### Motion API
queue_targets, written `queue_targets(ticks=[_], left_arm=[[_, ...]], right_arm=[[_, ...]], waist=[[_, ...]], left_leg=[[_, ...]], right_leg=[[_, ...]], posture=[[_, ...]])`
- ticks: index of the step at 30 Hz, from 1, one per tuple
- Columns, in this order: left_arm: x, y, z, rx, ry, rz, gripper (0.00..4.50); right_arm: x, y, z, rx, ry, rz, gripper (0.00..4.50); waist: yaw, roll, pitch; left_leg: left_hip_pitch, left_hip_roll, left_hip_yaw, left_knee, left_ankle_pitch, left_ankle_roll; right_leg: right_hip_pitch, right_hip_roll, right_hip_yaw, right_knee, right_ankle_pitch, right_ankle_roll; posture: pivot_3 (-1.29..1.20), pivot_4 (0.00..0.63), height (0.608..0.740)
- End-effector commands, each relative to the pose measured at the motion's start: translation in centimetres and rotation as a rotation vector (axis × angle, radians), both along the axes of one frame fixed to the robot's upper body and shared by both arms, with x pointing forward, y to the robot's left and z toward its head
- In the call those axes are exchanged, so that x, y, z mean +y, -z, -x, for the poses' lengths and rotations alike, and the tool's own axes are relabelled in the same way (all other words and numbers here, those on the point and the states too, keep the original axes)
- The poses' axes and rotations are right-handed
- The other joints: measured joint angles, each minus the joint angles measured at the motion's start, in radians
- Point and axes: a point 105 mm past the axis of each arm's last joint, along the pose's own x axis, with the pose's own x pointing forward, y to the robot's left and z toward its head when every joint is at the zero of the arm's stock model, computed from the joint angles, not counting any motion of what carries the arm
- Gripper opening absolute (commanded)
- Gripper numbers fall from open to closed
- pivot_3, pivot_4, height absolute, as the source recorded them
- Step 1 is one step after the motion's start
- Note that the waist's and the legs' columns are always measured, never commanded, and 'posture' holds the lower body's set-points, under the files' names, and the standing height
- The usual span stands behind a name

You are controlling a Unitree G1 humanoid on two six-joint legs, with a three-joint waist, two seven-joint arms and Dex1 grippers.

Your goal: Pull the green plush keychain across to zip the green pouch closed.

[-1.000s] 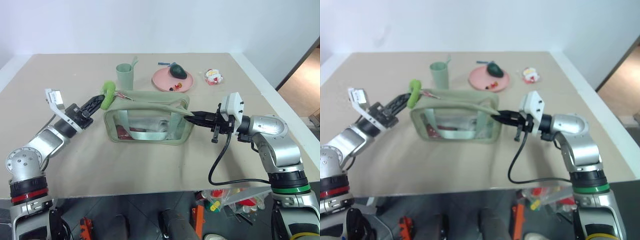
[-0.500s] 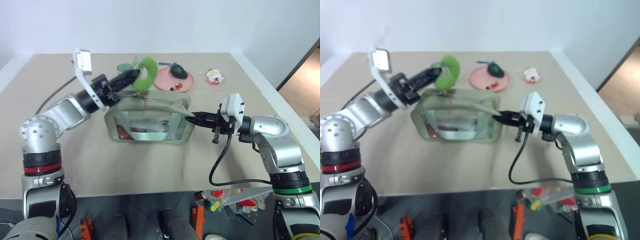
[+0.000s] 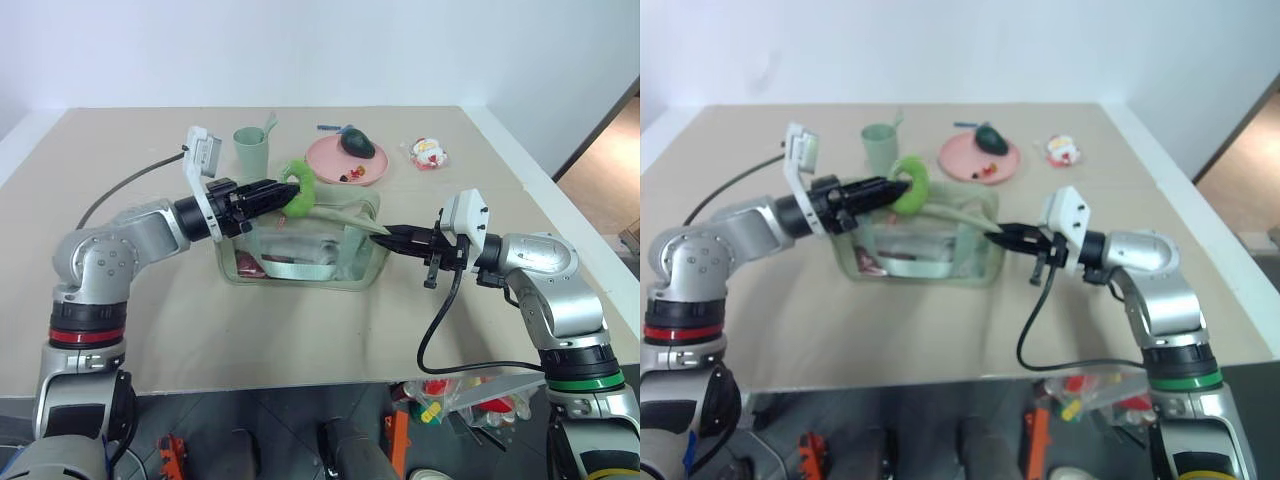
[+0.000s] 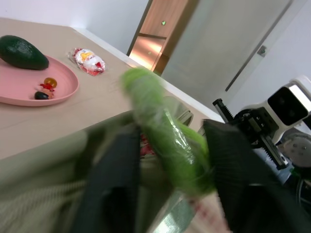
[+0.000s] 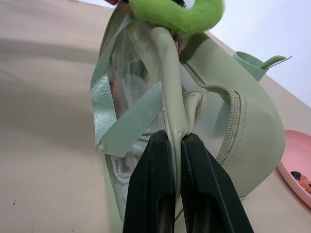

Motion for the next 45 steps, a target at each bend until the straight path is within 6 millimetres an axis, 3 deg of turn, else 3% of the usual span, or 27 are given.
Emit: queue_targets(ticks=[1, 3, 4, 13, 21, 28, 30, 38, 41, 43, 44, 45], left_arm=[[1.0, -1.9, 1.2, -0.125, 0.008, -0.127, 3.72], [1.7, -2.0, 1.5, -0.145, 0.001, -0.178, 4.37], [2.1, -1.9, 1.7, -0.159, -0.005, -0.216, 4.46], [4.9, -0.7, 3.1, -0.228, -0.099, -0.336, 4.46], [8.3, 1.9, 2.5, -0.315, -0.361, -0.352, 4.46], [7.6, 2.5, 2.5, -0.361, -0.392, -0.296, 4.46], [7.1, 2.4, 2.4, -0.363, -0.388, -0.27, 3.93], [5.7, 2.9, 1.9, -0.348, -0.339, -0.225, 1.1], [5.5, 3.0, 2.1, -0.339, -0.319, -0.222, 0.09], [5.4, 3.2, 2.2, -0.334, -0.314, -0.226, 0.0], [5.4, 3.3, 2.2, -0.331, -0.31, -0.228, 0.0], [5.3, 3.4, 2.2, -0.328, -0.307, -0.23, 0.0]], right_arm=[[0.0, -0.8, 0.1, -0.037, -0.007, 0.012, 0.0], [0.1, -0.8, 0.1, -0.037, -0.011, 0.013, 0.0], [0.1, -0.7, 0.1, -0.036, -0.013, 0.013, 0.0], [0.3, -0.7, -0.1, -0.034, -0.025, 0.013, 0.0], [0.2, -0.7, -0.1, -0.034, -0.027, 0.017, 0.0], [0.2, -0.7, -0.2, -0.032, -0.028, 0.021, 0.0], [0.3, -0.7, -0.2, -0.032, -0.03, 0.022, 0.0], [0.3, -0.6, -0.1, -0.02, -0.04, 0.027, 0.0], [0.2, -0.8, 0.4, 0.057, -0.057, 0.017, 1.08], [0.1, -1.2, 0.4, 0.04, -0.059, 0.027, 1.89], [0.1, -1.5, 0.5, 0.026, -0.062, 0.037, 1.89], [0.1, -1.9, 0.5, 0.018, -0.063, 0.043, 2.43]], waist=[[-0.001, 0.0, 0.0], [-0.001, 0.0, 0.0], [-0.001, 0.0, 0.0], [-0.003, 0.0, 0.0], [-0.003, 0.0, 0.0], [-0.001, 0.0, 0.0], [-0.002, 0.0, 0.0], [-0.001, 0.0, 0.0], [-0.001, 0.0, 0.0], [0.0, 0.0, 0.0], [0.0, 0.0, 0.0], [0.0, 0.0, 0.0]], left_leg=[[0.0, 0.0, 0.0, 0.0, 0.0, 0.0], [0.0, 0.0, 0.0, -0.001, 0.0, 0.0], [0.0, 0.0, 0.0, -0.001, 0.0, 0.0], [0.0, 0.001, 0.0, -0.001, 0.0, 0.0], [0.0, 0.001, 0.001, -0.001, 0.0, 0.0], [0.0, 0.001, 0.001, 0.0, 0.0, 0.0], [0.001, 0.001, 0.002, 0.0, 0.0, 0.0], [0.0, 0.001, 0.002, 0.0, 0.0, 0.0], [0.0, 0.001, 0.002, 0.0, 0.0, 0.0], [0.0, 0.0, 0.002, 0.0, 0.0, 0.0], [0.0, 0.0, 0.002, 0.0, 0.0, 0.0], [0.0, 0.0, 0.002, 0.0, 0.0, 0.0]], right_leg=[[0.0, 0.0, 0.0, 0.0, 0.0, 0.0], [0.0, 0.0, 0.0, 0.0, 0.0, 0.0], [0.0, 0.0, 0.0, 0.0, -0.001, 0.0], [0.0, 0.0, -0.001, 0.0, -0.001, -0.001], [-0.001, -0.001, 0.0, 0.0, -0.001, -0.001], [0.0, -0.001, 0.0, 0.0, -0.001, -0.002], [0.0, -0.001, 0.001, 0.0, -0.001, -0.001], [0.0, -0.001, 0.001, 0.0, 0.0, 0.0], [0.0, -0.001, 0.001, 0.0, 0.0, 0.0], [0.0, -0.001, 0.001, 0.0, 0.0, 0.0], [0.0, -0.001, 0.001, 0.0, 0.0, 0.0], [0.0, -0.001, 0.001, 0.0, 0.0, 0.0]], posture=[[0.0, 0.15, 0.74], [0.0, 0.15, 0.74], [0.0, 0.15, 0.74], [0.0, 0.15, 0.74], [0.0, 0.15, 0.74], [0.0, 0.15, 0.74], [0.0, 0.15, 0.74], [0.0, 0.15, 0.74], [0.0, 0.15, 0.74], [0.0, 0.15, 0.74], [0.0, 0.15, 0.74], [0.0, 0.15, 0.74]])
